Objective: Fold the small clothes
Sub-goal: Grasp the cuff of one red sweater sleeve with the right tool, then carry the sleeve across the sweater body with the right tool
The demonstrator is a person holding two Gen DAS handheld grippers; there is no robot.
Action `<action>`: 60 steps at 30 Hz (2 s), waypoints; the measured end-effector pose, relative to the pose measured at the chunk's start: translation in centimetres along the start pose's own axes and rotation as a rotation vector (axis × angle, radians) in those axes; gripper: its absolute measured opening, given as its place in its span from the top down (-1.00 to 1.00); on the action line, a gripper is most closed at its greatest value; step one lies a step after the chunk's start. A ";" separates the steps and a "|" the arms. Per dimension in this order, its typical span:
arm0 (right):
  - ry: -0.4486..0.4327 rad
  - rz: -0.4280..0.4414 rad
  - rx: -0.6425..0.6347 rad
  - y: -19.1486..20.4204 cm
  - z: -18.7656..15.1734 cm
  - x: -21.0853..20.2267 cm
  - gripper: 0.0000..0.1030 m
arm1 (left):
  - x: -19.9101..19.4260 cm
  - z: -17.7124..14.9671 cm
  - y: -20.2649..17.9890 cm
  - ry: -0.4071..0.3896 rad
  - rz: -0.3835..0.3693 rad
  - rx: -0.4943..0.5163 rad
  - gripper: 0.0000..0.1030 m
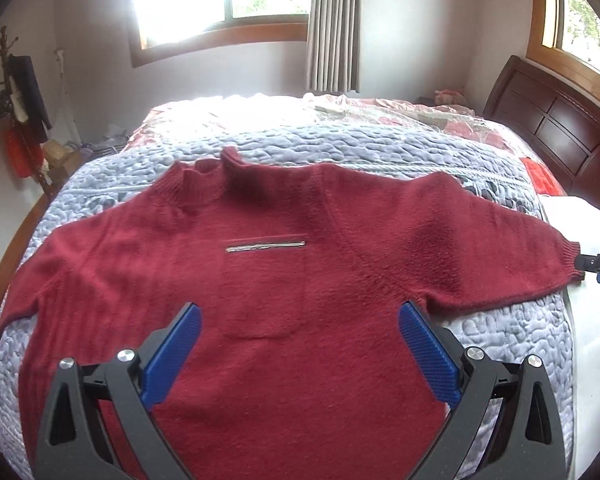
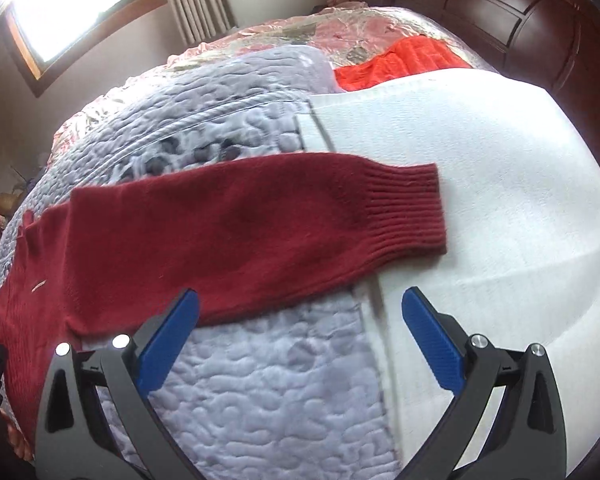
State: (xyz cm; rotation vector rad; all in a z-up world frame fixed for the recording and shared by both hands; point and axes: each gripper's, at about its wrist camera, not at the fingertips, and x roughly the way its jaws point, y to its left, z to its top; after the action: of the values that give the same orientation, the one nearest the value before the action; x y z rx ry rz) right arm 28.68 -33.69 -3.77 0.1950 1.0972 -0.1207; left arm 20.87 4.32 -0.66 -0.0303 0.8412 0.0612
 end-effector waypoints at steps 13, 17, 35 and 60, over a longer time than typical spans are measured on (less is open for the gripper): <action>0.051 -0.001 0.101 -6.3 2.9 5.9 -0.47 | 4.3 -0.3 -1.7 -0.004 0.036 0.047 -0.93; 0.028 -0.038 0.109 -6.8 3.2 5.5 0.18 | 5.1 -0.4 -0.5 0.001 0.062 0.050 -0.93; -0.173 0.104 -0.090 1.4 2.4 -3.8 0.95 | 4.6 -1.0 9.3 0.001 0.185 -0.044 -0.93; 0.064 0.414 -0.575 33.1 -5.5 3.1 0.73 | 4.9 -2.5 16.5 0.056 0.237 -0.101 -0.93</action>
State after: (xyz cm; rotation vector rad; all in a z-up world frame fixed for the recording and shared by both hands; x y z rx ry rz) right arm 31.70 -0.14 -5.75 -0.0952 1.0913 0.5702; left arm 21.18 20.86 -6.05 -0.0273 0.8942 0.3270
